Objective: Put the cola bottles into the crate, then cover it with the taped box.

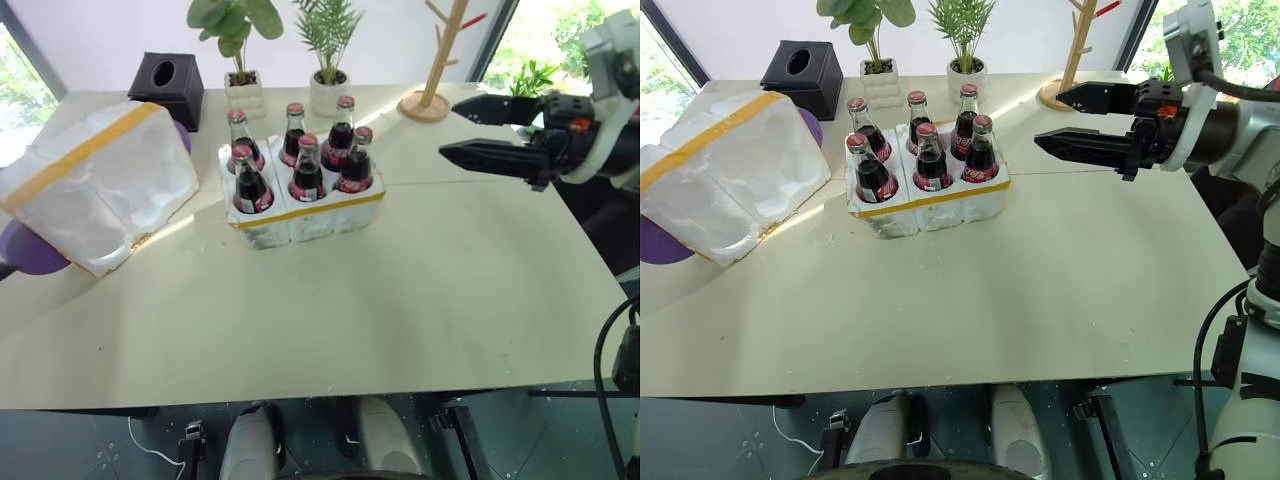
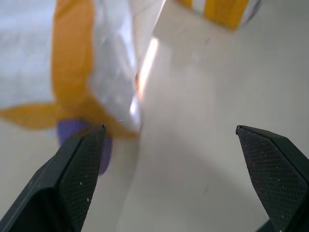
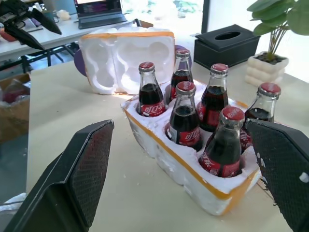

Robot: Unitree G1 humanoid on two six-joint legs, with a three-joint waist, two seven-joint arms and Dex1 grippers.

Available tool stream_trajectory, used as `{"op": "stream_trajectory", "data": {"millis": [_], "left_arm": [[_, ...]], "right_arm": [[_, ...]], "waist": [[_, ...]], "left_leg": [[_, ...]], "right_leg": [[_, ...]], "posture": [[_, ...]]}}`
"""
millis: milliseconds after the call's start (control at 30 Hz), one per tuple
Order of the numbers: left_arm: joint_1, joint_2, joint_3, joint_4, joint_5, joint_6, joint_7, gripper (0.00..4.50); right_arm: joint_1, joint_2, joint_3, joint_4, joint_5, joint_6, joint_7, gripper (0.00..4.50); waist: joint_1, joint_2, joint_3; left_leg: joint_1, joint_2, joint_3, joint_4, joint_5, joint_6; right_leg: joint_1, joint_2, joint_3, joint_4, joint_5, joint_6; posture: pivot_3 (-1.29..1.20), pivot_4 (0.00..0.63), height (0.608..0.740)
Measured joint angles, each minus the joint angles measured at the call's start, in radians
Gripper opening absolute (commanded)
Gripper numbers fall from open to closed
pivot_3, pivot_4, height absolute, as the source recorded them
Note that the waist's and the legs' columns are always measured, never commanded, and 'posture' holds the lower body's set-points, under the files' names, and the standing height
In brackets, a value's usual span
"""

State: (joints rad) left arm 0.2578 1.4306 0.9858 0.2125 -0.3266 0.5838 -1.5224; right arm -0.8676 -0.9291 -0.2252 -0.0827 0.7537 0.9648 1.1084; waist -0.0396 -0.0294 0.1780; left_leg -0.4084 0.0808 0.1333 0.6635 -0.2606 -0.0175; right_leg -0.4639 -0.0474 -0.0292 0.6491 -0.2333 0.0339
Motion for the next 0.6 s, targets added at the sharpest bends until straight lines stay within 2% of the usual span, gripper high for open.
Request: {"op": "stream_trajectory", "data": {"millis": [100, 200, 300, 400, 467, 600], "left_arm": [[-0.094, 0.116, -0.159, 0.303, 0.081, -0.221, -0.007, 4.50], [-0.307, 0.132, -0.394, 0.467, 0.104, -0.341, 0.022, 4.50], [-0.605, 0.069, -0.649, 0.568, 0.167, -0.393, 0.018, 4.50], [-0.849, -0.017, -0.840, 0.680, 0.281, -0.449, 0.024, 4.50], [-0.983, -0.073, -0.926, 0.769, 0.347, -0.475, 0.038, 4.50], [-1.130, -0.135, -1.011, 0.892, 0.432, -0.529, 0.079, 4.50]], "right_arm": [[0.003, 0.008, 0.007, -0.004, 0.016, -0.009, 0.003, 4.47], [0.008, 0.008, 0.015, -0.005, 0.016, -0.016, 0.002, 4.47], [0.008, 0.006, 0.019, -0.005, 0.016, -0.019, -0.003, 4.47], [0.008, 0.000, 0.016, -0.016, 0.022, -0.014, -0.011, 4.47], [0.013, -0.008, 0.011, -0.035, 0.035, -0.006, -0.020, 4.47], [0.042, -0.033, -0.005, -0.081, 0.058, 0.020, -0.042, 4.47]], "waist": [[0.003, 0.000, 0.000], [0.004, 0.001, 0.000], [0.010, 0.001, 0.000], [0.023, 0.000, 0.000], [0.027, -0.001, -0.001], [0.027, -0.002, -0.001]], "left_leg": [[-0.001, 0.000, 0.001, -0.002, 0.000, 0.000], [-0.002, 0.000, 0.004, -0.002, 0.000, 0.000], [-0.003, 0.000, 0.004, -0.001, 0.000, 0.000], [-0.003, 0.000, 0.004, 0.001, 0.000, 0.000], [-0.003, 0.000, 0.004, 0.002, 0.000, 0.001], [-0.004, 0.000, 0.004, 0.002, 0.000, 0.001]], "right_leg": [[-0.002, -0.001, 0.000, 0.000, 0.000, 0.000], [-0.003, -0.001, 0.001, 0.000, 0.000, 0.000], [-0.003, 0.000, 0.001, 0.001, 0.000, 0.001], [-0.003, 0.002, 0.001, 0.002, 0.003, 0.005], [-0.003, 0.002, 0.000, 0.003, 0.003, 0.005], [-0.003, 0.002, 0.001, 0.003, 0.003, 0.005]], "posture": [[0.00, 0.150, 0.740], [0.00, 0.150, 0.740], [0.00, 0.150, 0.740], [0.00, 0.150, 0.740], [0.00, 0.150, 0.740], [0.00, 0.150, 0.740]]}}
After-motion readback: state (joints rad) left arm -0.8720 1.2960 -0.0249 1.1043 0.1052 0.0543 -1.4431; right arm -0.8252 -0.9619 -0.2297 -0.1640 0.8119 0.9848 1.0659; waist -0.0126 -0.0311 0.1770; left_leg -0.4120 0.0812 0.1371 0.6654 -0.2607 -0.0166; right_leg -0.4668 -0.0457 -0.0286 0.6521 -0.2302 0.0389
